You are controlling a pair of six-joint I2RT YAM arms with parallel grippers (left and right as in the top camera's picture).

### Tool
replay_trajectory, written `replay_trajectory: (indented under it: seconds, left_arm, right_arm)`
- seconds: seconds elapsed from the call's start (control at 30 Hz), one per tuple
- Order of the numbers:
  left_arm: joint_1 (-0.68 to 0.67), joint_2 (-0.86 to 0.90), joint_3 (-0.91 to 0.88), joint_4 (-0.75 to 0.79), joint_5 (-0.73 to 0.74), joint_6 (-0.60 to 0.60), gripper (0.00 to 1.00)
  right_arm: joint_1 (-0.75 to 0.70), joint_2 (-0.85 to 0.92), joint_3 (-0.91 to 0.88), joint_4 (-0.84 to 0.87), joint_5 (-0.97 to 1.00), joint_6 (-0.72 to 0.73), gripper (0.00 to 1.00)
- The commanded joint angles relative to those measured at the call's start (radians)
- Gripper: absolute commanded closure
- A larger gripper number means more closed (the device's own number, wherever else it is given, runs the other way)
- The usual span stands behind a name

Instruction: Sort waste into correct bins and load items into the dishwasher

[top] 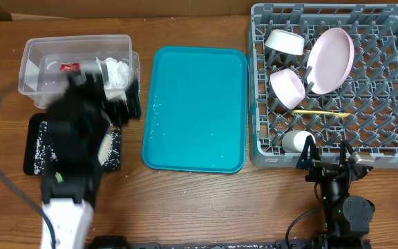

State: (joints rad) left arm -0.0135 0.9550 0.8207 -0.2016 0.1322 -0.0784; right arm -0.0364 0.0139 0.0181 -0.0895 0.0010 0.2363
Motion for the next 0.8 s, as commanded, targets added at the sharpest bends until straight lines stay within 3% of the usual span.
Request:
replay_trajectory:
  seconds: [0.0,0.3,0.77]
  left_arm:
    - [-0.005,-0.164,-0.225,0.108,-0.022,0.056,0.00]
    - [-0.006,-0.451,-0.619,0.315,-0.036,0.045,0.00]
    - [-0.006,-0.758,-0.817,0.332,-0.059,0.049,0.00]
  right_arm:
    - [0.006,-0.011,-0.010,0.007,-0.003,0.007,0.00]
    - [0.006,-0.011,-0.010,0.007,-0.003,0.007,0.00]
    - [0.006,-0.011,-0.010,0.007,-0.003,0.007,0.00]
